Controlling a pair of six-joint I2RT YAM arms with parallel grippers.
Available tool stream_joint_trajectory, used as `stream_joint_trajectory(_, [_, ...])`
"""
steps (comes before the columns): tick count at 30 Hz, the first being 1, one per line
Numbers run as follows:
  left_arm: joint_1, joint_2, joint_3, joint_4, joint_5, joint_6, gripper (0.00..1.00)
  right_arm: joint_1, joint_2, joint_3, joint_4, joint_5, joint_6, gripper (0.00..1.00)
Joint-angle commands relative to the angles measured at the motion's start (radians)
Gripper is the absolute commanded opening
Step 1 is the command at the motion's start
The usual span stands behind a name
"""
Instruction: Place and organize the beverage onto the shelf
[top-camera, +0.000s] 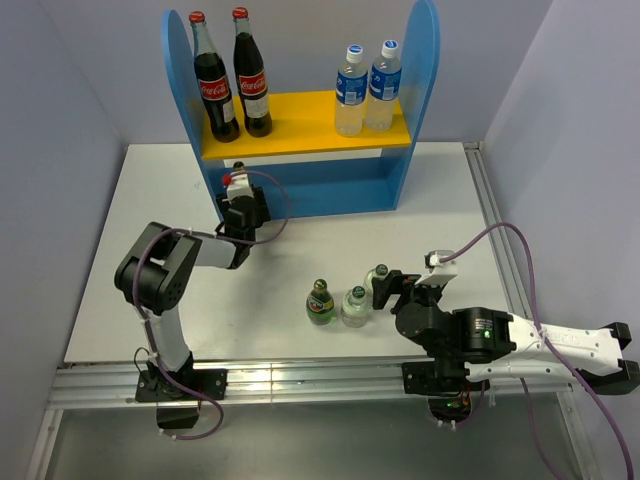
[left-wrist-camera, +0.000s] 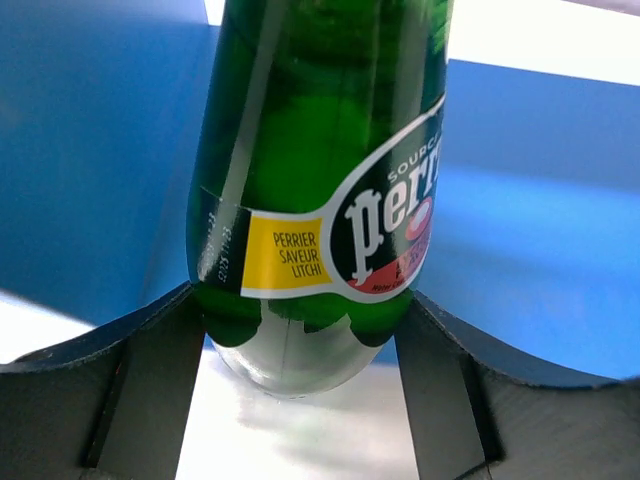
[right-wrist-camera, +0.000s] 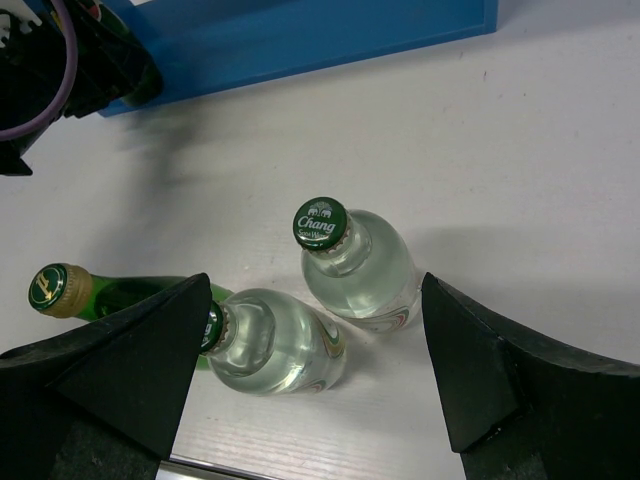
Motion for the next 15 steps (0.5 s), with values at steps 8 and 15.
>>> stream_joint_trajectory(8, [0.027,0.052,0.136,0.150,-0.020,0.000,0.00,0.006,0.016,-0.004,0.032,0.041,-0.004,0.92])
stream_joint_trajectory(15, [0.041,0.076,0.191,0.084,-0.003,-0.013,0.01,0.006,0.013,-0.004,0.032,0.041,-0.001,0.92])
